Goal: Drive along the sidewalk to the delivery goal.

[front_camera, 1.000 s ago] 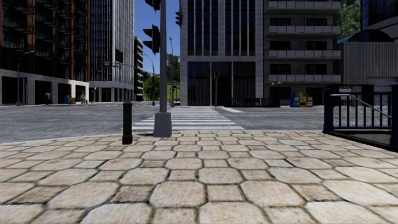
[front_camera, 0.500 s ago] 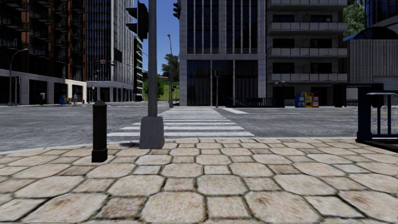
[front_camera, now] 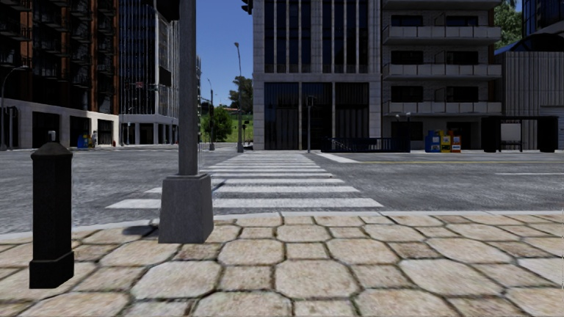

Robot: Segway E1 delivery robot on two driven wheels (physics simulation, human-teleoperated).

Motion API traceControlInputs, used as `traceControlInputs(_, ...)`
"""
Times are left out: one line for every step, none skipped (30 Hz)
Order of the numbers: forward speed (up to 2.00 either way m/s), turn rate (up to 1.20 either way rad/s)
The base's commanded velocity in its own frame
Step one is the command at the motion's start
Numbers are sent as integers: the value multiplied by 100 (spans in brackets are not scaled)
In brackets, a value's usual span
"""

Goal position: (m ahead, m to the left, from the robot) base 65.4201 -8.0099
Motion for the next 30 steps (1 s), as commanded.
traceControlInputs(200, 0)
traceControlInputs(200, 0)
traceControlInputs(200, 0)
traceControlInputs(200, 0)
traceControlInputs(200, 0)
traceControlInputs(200, 0)
traceControlInputs(200, 0)
traceControlInputs(200, 0)
traceControlInputs(200, 0)
traceControlInputs(200, 0)
traceControlInputs(200, 0)
traceControlInputs(200, 0)
traceControlInputs(200, 0)
traceControlInputs(200, 0)
traceControlInputs(200, 0)
traceControlInputs(200, 0)
traceControlInputs(200, 0)
traceControlInputs(200, 0)
traceControlInputs(200, 0)
traceControlInputs(200, 0)
traceControlInputs(200, 0)
traceControlInputs(200, 0)
traceControlInputs(200, 0)
traceControlInputs(200, 0)
traceControlInputs(200, 0)
traceControlInputs(200, 0)
traceControlInputs(200, 0)
traceControlInputs(200, 0)
traceControlInputs(200, 0)
traceControlInputs(200, 0)
